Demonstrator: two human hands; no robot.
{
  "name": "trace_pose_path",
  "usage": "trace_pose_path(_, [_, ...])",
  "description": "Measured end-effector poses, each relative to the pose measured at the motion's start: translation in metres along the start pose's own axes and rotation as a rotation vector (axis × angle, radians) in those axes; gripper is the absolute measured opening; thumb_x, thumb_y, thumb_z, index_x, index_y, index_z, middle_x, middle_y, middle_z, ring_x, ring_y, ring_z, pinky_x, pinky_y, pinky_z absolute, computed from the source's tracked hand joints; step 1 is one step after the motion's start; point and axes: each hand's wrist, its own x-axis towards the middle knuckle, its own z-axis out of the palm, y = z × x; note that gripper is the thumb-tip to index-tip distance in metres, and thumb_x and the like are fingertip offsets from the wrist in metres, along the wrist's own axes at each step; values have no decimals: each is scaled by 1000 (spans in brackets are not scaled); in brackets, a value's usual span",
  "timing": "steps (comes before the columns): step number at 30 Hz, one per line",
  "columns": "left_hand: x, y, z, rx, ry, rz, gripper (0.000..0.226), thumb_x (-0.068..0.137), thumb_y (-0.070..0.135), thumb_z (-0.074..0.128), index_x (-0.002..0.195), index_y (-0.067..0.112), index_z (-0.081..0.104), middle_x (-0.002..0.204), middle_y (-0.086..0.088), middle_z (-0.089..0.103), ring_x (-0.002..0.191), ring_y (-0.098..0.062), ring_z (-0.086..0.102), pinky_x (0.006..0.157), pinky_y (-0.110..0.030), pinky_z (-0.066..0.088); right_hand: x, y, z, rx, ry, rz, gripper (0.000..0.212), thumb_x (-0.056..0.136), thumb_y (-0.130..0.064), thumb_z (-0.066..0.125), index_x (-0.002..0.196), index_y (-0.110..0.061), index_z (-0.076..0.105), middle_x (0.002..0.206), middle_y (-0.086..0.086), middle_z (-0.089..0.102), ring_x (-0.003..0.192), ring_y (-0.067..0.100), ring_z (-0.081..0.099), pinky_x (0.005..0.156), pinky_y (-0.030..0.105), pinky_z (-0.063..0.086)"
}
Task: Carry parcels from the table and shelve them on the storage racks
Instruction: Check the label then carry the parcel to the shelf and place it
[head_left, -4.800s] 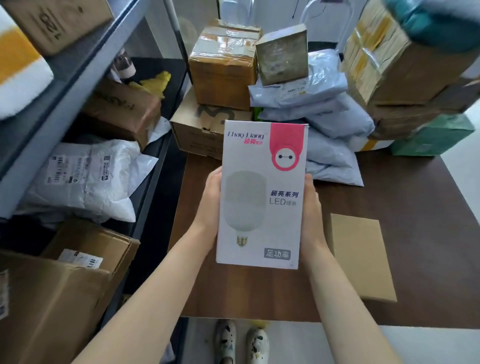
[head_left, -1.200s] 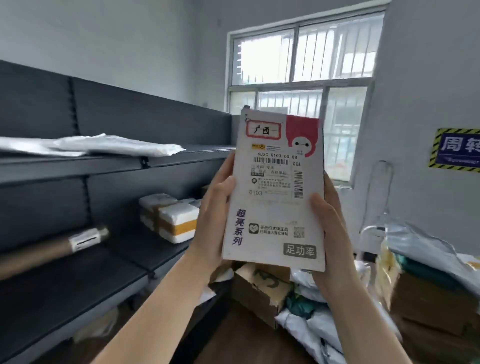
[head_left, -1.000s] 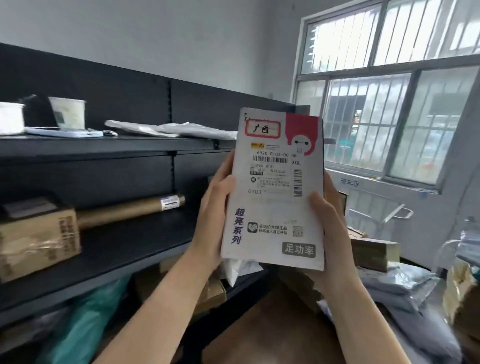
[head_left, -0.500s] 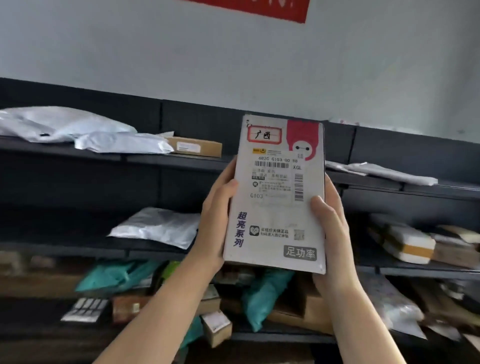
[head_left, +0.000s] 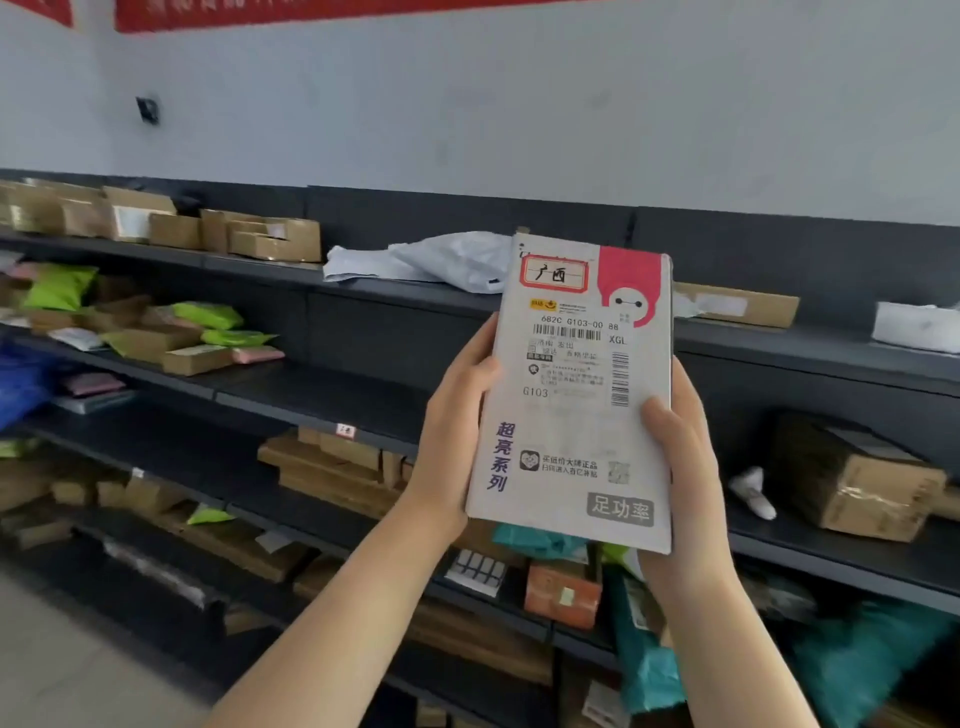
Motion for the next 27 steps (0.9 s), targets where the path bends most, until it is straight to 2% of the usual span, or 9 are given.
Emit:
trace_pose_path(5, [-12,27,-93,94,144,3,47,101,26,39,147,24,47,137,-4,66,122,-26,64,101,-54,51,15,60,78,76,-77,72,49,100,-24,47,149,-26,46,143,9,64,126,35,65,94,56,58])
trace_pose_path(7, [-15,34,-126,102,184,21,45,103,24,37,147,22,47,140,-6,64,125,-26,63,100,-50,53,25,81,105,86,-110,91,50,100,-24,45,150,-25,45,143,8,63,126,35,64,97,59,56])
trace_pose_path(12, [-12,41,-203,129,283,30,40,102,23,39,138,32,54,132,3,70,122,-19,65,89,-34,57,53,135,163,139,-205,122,50,100,-24,44,150,-22,46,144,12,62,128,39,62,101,68,49])
trace_pose_path(15, [-3,45,-247,195,384,34,51,97,27,45,147,27,47,134,-1,69,120,-22,67,95,-44,56,74,172,194,188,-250,154,51,100,-24,44,150,-19,45,144,14,61,127,41,62,100,71,48])
trace_pose_path(18, [10,45,-289,234,467,49,59,92,30,49,151,25,42,135,-3,68,120,-24,67,104,-55,48,98,211,223,222,-283,207,55,98,-26,48,152,-20,43,144,13,61,126,40,63,100,70,48])
trace_pose_path(24, [51,32,-362,262,527,72,54,97,24,45,151,23,43,138,-5,66,124,-27,63,102,-53,48,154,280,259,242,-346,260,55,96,-25,49,151,-21,43,141,11,64,121,38,67,97,67,52])
trace_pose_path(27, [72,19,-393,263,547,62,51,98,23,44,149,24,46,136,-3,67,123,-24,65,94,-42,56,182,310,268,246,-342,286,56,95,-27,52,151,-24,45,139,10,66,118,37,69,95,65,54])
